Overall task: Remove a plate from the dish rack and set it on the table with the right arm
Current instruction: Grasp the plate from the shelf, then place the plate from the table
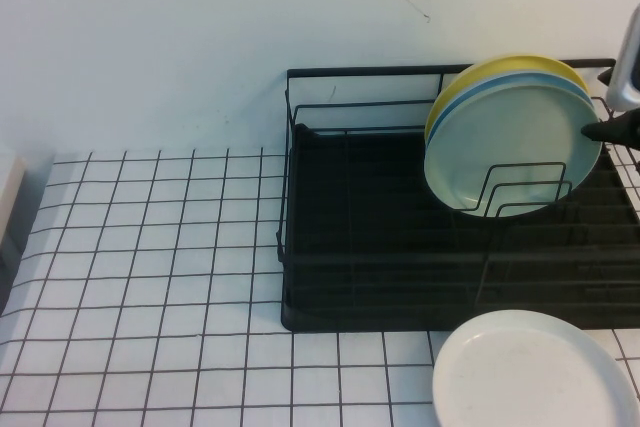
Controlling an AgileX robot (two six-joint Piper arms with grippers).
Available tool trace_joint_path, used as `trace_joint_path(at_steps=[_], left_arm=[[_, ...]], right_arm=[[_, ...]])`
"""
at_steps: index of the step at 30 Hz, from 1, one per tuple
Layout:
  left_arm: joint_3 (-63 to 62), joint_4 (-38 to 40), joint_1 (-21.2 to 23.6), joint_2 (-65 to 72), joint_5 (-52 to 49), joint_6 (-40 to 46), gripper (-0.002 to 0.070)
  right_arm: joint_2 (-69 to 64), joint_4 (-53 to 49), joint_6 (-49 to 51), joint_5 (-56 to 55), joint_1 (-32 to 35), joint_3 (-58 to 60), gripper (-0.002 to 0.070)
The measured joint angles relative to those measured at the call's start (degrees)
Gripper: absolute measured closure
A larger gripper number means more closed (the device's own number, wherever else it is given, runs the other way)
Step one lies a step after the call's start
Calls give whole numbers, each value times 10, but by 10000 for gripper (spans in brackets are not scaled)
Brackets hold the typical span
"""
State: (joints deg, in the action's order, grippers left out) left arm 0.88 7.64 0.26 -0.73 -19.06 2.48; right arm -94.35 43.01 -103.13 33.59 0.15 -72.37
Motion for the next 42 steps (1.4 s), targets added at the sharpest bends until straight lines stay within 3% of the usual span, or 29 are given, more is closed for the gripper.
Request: trace_joint_path(at_steps=[6, 14, 16, 20, 27, 33, 37, 42], left_arm=[[0, 0, 0, 0, 0, 0, 678], [0, 0, 0, 0, 0, 0, 678], [0, 0, 0, 0, 0, -3, 678], [0, 0, 0, 0, 0, -3, 678], [0, 0, 0, 0, 0, -3, 678], [0, 0, 0, 0, 0, -3, 678], [0, 0, 0, 0, 0, -3, 678], [0, 0, 0, 0, 0, -3, 678]], right_arm=[[-73, 10, -25, -2, 0, -53, 221], [-122, 85, -116, -8, 0, -63, 291], [-128, 100, -138, -14, 0, -64, 353], [-135, 111, -155, -25, 0, -64, 566], [-127, 149, -159, -25, 0, -62, 576], [-38, 185, -146, -7, 0, -59, 576], [49, 192, -44, 4, 0, -60, 577], [153, 68, 290, 122, 0, -64, 577]])
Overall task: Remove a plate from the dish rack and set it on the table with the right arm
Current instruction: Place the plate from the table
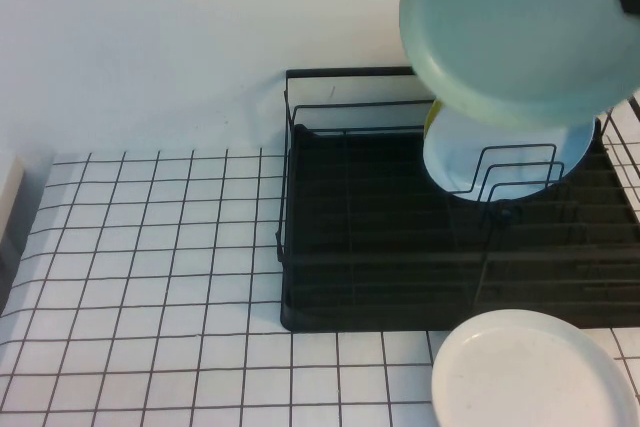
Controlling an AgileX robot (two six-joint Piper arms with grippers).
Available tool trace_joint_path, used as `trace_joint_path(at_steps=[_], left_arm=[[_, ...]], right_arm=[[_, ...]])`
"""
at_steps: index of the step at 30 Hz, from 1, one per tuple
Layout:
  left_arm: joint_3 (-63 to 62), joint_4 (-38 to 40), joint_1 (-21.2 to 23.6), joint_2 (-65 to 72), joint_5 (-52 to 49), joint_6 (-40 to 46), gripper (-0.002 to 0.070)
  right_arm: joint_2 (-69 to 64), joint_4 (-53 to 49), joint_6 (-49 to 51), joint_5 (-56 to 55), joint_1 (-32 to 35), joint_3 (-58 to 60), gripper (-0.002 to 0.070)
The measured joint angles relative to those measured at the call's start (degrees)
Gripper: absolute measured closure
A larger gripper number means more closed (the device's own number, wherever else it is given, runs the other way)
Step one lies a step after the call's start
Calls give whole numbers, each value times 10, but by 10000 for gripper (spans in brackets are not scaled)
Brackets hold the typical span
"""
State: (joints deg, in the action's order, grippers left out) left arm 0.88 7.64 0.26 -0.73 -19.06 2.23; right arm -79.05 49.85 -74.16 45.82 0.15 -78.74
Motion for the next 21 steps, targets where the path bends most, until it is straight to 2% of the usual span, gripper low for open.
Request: trace_joint_path(at_steps=[4, 7, 14, 21], left_arm=[[0, 0, 0, 0, 0, 0, 678], [0, 0, 0, 0, 0, 0, 678], [0, 0, 0, 0, 0, 1, 678], [0, 0, 0, 0, 0, 2, 678]], right_arm=[[40, -133, 216, 184, 0, 2, 577], [44, -180, 286, 240, 0, 35, 577], [37, -228, 332, 227, 0, 198, 577], [6, -230, 338, 99, 0, 324, 577]])
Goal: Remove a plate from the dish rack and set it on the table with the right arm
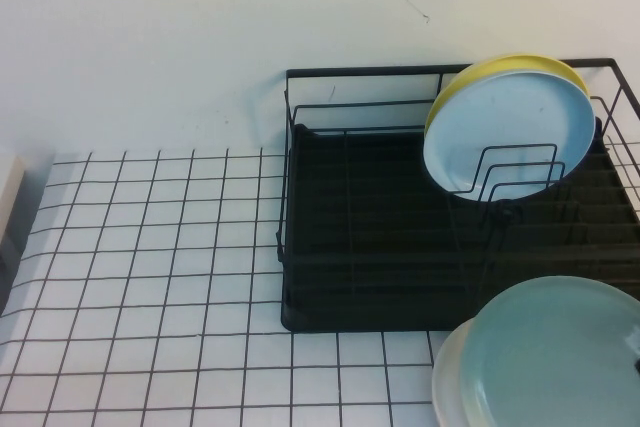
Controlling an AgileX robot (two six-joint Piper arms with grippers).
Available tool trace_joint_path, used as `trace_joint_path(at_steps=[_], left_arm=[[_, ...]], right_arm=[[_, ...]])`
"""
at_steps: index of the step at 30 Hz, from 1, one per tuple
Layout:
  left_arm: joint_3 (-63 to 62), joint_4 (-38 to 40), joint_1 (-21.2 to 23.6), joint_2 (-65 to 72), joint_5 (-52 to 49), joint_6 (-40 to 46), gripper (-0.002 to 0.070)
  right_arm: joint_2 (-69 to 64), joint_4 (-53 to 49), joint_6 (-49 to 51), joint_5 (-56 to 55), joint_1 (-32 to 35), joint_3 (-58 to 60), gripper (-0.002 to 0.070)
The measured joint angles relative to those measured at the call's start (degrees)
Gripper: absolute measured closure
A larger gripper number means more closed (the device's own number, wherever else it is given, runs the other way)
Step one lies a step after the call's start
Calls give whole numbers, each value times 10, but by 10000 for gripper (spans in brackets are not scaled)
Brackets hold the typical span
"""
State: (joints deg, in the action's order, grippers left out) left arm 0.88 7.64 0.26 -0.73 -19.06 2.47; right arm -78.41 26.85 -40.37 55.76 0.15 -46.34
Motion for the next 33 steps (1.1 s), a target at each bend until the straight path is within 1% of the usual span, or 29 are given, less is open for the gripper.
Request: trace_joint_path(at_steps=[4, 6, 14, 17, 21, 24, 26, 30, 31, 33], left_arm=[[0, 0, 0, 0, 0, 0, 678], [0, 0, 0, 0, 0, 0, 678], [0, 0, 0, 0, 0, 0, 678], [0, 0, 0, 0, 0, 0, 678], [0, 0, 0, 0, 0, 0, 678], [0, 0, 0, 0, 0, 0, 678], [0, 0, 0, 0, 0, 0, 678], [0, 0, 0, 0, 0, 0, 678], [0, 0, 0, 0, 0, 0, 678], [0, 0, 0, 0, 0, 0, 678]], right_arm=[[-26, 9, 4, -37, 0, 6, 573], [-39, 19, 4, -44, 0, 6, 552], [-70, 38, 4, -70, 0, 7, 373], [-70, 27, 8, -70, 0, -5, 352], [-50, -23, 40, -43, 0, -47, 350], [-20, -77, 68, -8, 0, -88, 387], [10, -105, 79, 14, 0, -116, 440], [97, -127, 88, 30, 0, -159, 601], [127, -127, 88, 25, 0, -161, 628], [182, -129, 82, 17, 0, -162, 657]])
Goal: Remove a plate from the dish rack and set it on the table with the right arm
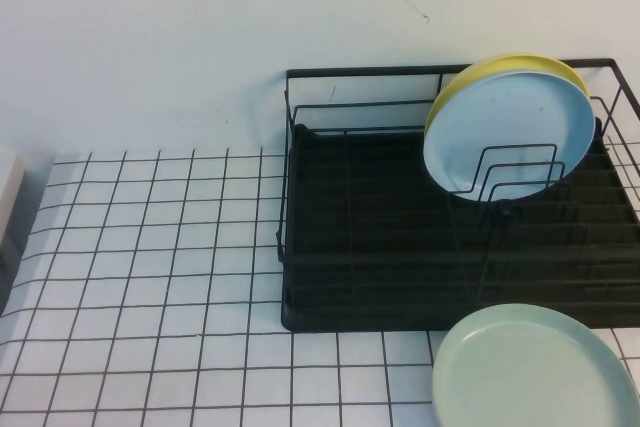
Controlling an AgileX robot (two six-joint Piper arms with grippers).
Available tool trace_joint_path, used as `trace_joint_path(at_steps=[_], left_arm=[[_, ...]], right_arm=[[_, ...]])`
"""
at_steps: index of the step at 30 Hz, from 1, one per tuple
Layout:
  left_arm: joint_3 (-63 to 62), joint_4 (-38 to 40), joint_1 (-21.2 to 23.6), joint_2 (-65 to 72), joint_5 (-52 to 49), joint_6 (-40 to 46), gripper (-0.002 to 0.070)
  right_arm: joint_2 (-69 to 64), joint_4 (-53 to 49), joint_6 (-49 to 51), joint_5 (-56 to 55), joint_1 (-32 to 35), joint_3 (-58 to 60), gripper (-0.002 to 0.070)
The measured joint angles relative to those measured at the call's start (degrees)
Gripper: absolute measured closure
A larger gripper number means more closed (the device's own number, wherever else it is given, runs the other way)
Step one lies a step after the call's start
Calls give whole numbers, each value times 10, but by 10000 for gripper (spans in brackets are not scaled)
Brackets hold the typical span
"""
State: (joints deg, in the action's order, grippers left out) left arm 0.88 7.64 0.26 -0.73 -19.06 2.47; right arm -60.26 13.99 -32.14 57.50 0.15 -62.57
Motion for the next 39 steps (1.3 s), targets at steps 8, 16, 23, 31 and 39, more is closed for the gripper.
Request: trace_joint_path(at_steps=[8, 16, 23, 31, 39], left_arm=[[0, 0, 0, 0, 0, -2, 678], [0, 0, 0, 0, 0, -2, 678], [0, 0, 0, 0, 0, -2, 678], [0, 0, 0, 0, 0, -2, 678], [0, 0, 0, 0, 0, -2, 678]], right_arm=[[226, -11, -29, -35, 0, 64, 678], [429, -24, -44, -153, 0, 268, 678], [483, -43, -44, -192, 0, 350, 678], [484, -37, -44, -161, 0, 359, 678], [484, -35, -44, -143, 0, 361, 678]])
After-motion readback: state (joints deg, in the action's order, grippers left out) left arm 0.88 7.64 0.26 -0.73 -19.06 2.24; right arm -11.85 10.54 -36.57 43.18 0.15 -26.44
